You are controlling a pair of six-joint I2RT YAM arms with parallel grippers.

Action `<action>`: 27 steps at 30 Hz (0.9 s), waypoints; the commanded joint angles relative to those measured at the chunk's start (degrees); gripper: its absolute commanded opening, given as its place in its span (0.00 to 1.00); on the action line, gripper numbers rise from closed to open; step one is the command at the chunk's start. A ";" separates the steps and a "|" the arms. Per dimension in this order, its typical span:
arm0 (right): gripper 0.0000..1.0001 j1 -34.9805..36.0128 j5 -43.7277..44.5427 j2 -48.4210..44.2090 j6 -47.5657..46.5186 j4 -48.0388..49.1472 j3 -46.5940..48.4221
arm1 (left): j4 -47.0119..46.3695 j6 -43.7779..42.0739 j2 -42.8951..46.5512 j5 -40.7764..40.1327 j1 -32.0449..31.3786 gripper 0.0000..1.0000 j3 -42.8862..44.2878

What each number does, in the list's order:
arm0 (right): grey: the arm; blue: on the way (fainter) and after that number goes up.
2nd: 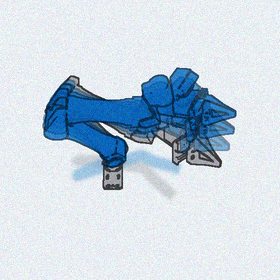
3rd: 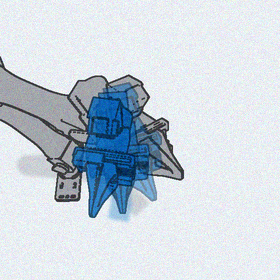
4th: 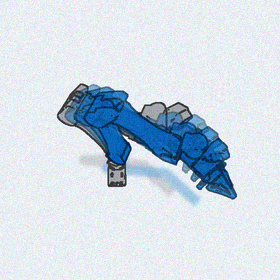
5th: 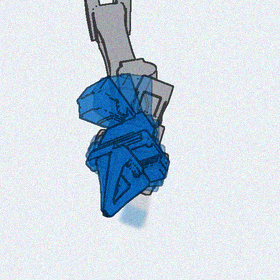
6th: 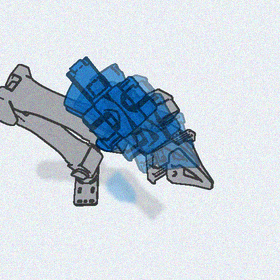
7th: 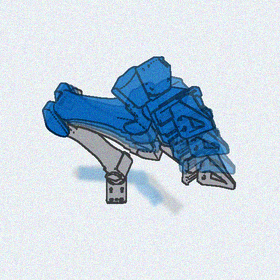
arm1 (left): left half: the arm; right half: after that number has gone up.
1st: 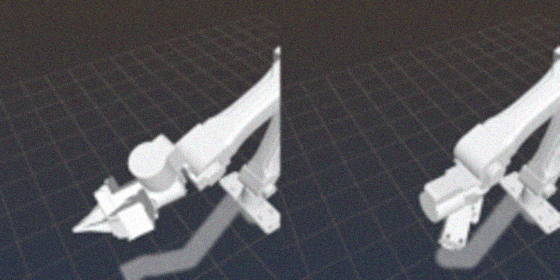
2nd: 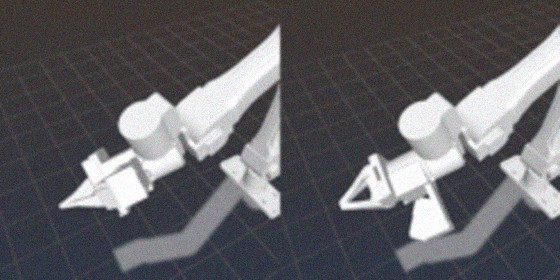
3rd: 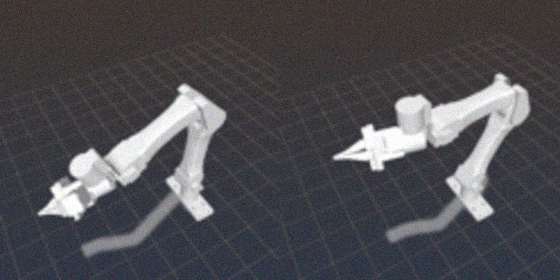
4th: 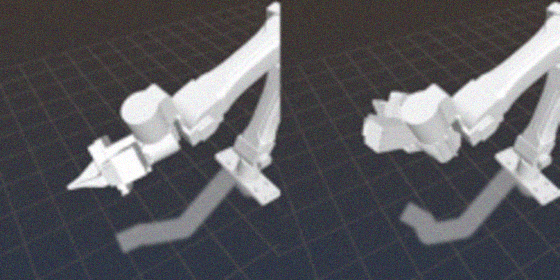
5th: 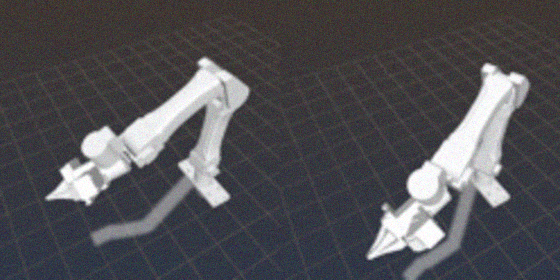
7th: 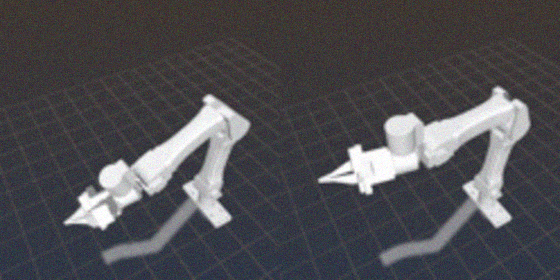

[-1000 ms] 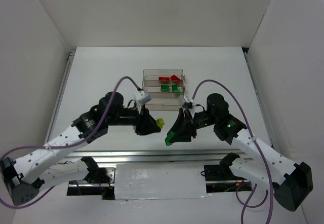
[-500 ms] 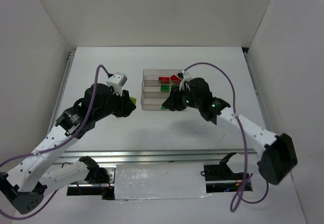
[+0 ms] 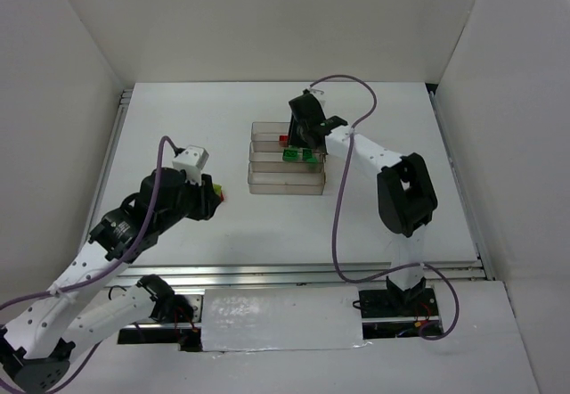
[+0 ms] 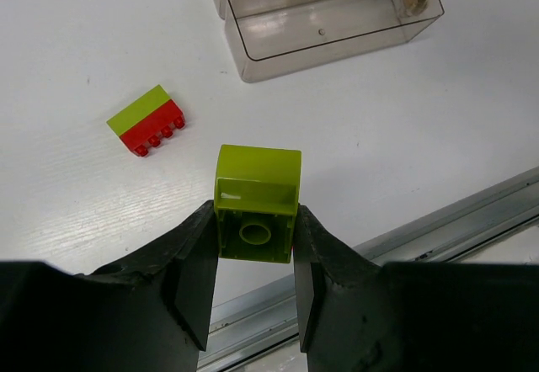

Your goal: Sort the legos into containers by color

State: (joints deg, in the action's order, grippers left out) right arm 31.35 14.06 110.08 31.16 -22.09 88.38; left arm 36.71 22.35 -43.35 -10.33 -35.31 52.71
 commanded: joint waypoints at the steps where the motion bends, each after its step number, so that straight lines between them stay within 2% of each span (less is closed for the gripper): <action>1: 0.02 -1.12 2.81 3.37 -0.13 -3.22 6.36 | -2.96 -1.78 -1.38 1.71 0.42 0.00 0.03; 3: 0.07 -1.38 2.02 5.39 -0.39 -4.19 8.29 | -2.87 -1.87 -2.43 2.33 0.33 0.00 0.03; 4: 0.13 -1.47 1.85 5.84 -0.40 -4.37 8.65 | -2.96 -1.96 -2.70 2.85 0.42 0.00 0.11; 6: 0.16 -1.56 1.23 6.46 -0.48 -4.37 8.92 | -3.13 -1.87 -3.49 3.38 0.50 0.00 0.38; 8: 0.28 -1.56 0.70 6.29 -0.31 -4.28 8.48 | -3.22 -1.09 -3.84 3.56 0.59 0.00 0.55; 9: 0.49 -1.73 0.61 6.02 0.04 -4.02 8.22 | -3.57 -0.73 -4.28 3.82 0.59 0.00 0.64; 10: 0.57 -1.73 0.53 5.76 0.31 -3.76 7.95 | -3.75 -0.29 -4.63 4.08 0.59 0.00 0.73; 13: 0.67 -2.09 -0.79 4.62 0.40 -3.31 7.33 | -4.62 1.47 -6.74 5.58 0.59 0.00 1.34; 15: 0.85 -2.17 -1.14 3.56 0.31 -3.84 7.60 | -5.59 3.13 -8.75 6.72 0.68 0.00 1.60; 19: 0.86 -2.26 -0.97 -1.00 -0.04 -5.16 5.68 | -10.42 4.98 -12.80 9.80 0.59 0.03 1.78; 21: 0.86 -2.26 -0.71 -6.61 0.57 -5.77 2.87 | -14.37 5.25 -17.01 11.82 0.59 0.05 3.10; 24: 0.89 -2.87 -4.37 -19.08 3.20 -0.96 -10.20 | -17.54 4.37 -25.18 14.44 0.42 0.09 7.38; 25: 0.89 -3.23 -5.09 -26.08 3.99 0.71 -17.90 | -18.24 3.94 -27.29 14.72 0.33 0.08 8.63; 27: 0.90 -3.23 -5.98 -32.71 5.84 3.88 -24.45 | -20.26 3.76 -33.62 14.37 0.07 0.08 12.66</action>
State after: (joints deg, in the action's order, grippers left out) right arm 28.77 10.07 86.85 33.87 -23.20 70.48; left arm 23.81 25.91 -72.03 1.63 -35.03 59.57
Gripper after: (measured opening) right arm 0.893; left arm 0.474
